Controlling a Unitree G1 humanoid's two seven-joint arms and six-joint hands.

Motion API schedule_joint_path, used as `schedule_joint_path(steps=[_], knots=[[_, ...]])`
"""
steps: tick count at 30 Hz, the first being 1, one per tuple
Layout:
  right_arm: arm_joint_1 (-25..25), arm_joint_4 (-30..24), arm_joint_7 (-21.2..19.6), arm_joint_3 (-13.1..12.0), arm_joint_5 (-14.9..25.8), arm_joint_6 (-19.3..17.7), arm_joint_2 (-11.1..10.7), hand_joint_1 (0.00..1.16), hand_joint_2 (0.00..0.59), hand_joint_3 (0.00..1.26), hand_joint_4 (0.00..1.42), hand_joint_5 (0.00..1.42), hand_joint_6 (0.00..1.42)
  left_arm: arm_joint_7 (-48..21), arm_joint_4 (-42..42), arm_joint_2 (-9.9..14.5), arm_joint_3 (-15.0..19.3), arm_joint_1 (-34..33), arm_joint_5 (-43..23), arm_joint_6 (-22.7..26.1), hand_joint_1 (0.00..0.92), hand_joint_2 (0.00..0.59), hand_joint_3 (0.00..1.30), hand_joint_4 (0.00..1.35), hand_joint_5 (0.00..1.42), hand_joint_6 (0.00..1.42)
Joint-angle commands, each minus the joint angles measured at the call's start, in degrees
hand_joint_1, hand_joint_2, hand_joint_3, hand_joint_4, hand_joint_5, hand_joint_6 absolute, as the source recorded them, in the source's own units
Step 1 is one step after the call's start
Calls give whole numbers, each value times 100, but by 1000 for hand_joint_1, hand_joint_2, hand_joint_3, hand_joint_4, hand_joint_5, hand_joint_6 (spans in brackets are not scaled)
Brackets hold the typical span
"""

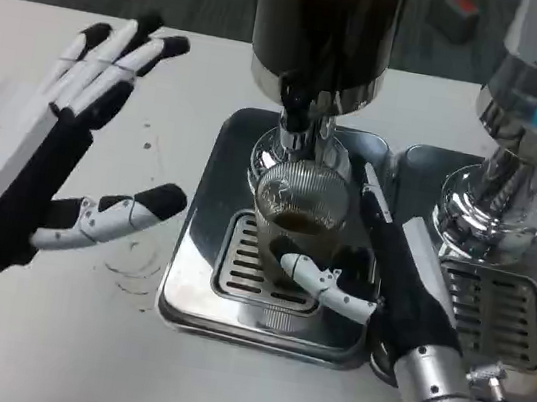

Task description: Grasp the cup under the faucet to collect the drink, then remove the cup.

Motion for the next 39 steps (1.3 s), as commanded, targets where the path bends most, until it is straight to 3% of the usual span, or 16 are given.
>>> schedule_joint_path(steps=[1,10,24,39], knots=[[-35,113,-40,-17,82,-140,116,695,195,0,0,0,0,236,93,203,7,357,176,347,0,149,129,0,87,0],[-107,309,-17,-60,141,-234,175,722,183,0,0,0,0,486,510,332,-226,643,154,636,0,150,120,0,84,0],[-247,622,-175,-48,57,-233,225,803,180,0,0,0,0,510,900,468,-549,691,55,651,0,152,145,0,84,0],[-482,1243,-126,-159,476,-556,545,832,175,0,0,0,35,576,1004,457,-750,763,51,662,0,153,155,0,84,0]])
